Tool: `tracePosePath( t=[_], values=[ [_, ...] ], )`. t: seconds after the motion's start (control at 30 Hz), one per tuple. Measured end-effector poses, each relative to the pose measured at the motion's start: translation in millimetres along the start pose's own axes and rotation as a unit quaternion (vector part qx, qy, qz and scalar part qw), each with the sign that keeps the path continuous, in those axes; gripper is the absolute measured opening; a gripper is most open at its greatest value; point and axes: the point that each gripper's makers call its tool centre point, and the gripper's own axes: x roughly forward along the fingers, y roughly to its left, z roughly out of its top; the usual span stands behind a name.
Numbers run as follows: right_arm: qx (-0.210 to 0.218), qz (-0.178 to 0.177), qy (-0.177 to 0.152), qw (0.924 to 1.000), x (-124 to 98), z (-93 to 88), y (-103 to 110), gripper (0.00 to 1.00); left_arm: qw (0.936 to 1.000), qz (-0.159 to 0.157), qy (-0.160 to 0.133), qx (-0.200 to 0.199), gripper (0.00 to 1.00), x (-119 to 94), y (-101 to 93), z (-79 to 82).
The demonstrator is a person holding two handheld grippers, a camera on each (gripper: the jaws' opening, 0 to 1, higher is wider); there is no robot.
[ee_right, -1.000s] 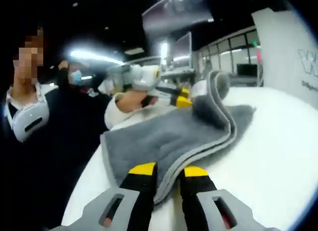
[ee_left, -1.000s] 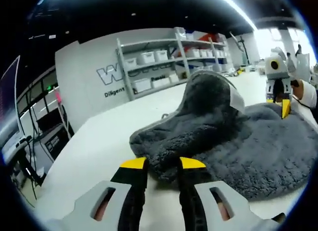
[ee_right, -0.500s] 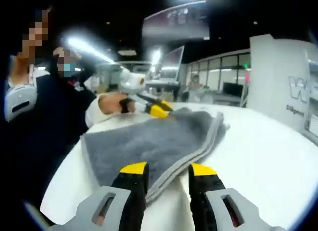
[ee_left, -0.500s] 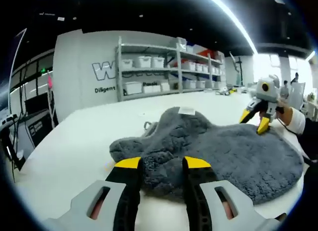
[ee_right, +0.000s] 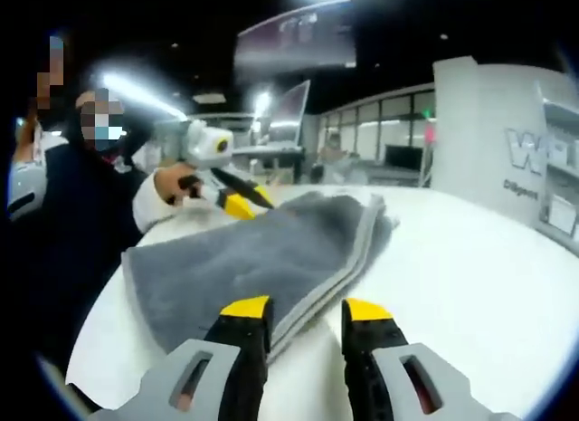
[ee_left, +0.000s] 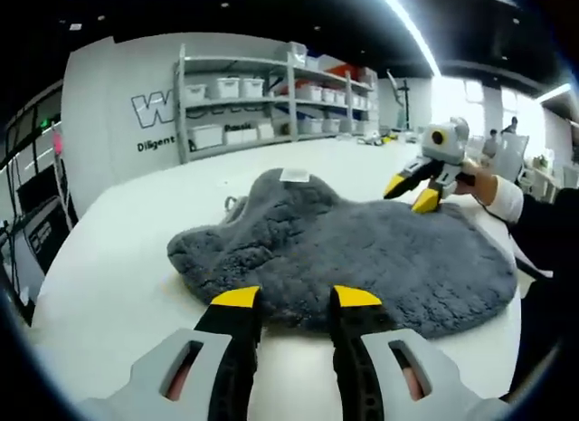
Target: Open the folded towel by lifting each exposed corner and separating the folded layers until the towel lies flat within the target outline without major curled edges
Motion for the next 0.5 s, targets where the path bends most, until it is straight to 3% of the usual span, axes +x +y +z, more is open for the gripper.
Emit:
tracePosePath(
  t=[0.27,0.37,0.5],
  values=[
    [0.015,0.014,0.007,0.9998,4,-5.4,9,0.22,0.9983,-0.03,0.041,0.027,0.29,-7,-13.5,-13.7],
    [0.054,0.032,0.021,0.9978,8,-12.9,18,0.2,0.9982,-0.031,0.042,0.028,0.28,-7,-15.1,-15.0],
    [0.07,0.03,0.031,0.9966,9,-14.9,20,0.17,0.9982,-0.036,0.042,0.022,0.28,-2,-15.5,-18.8]
  ],
)
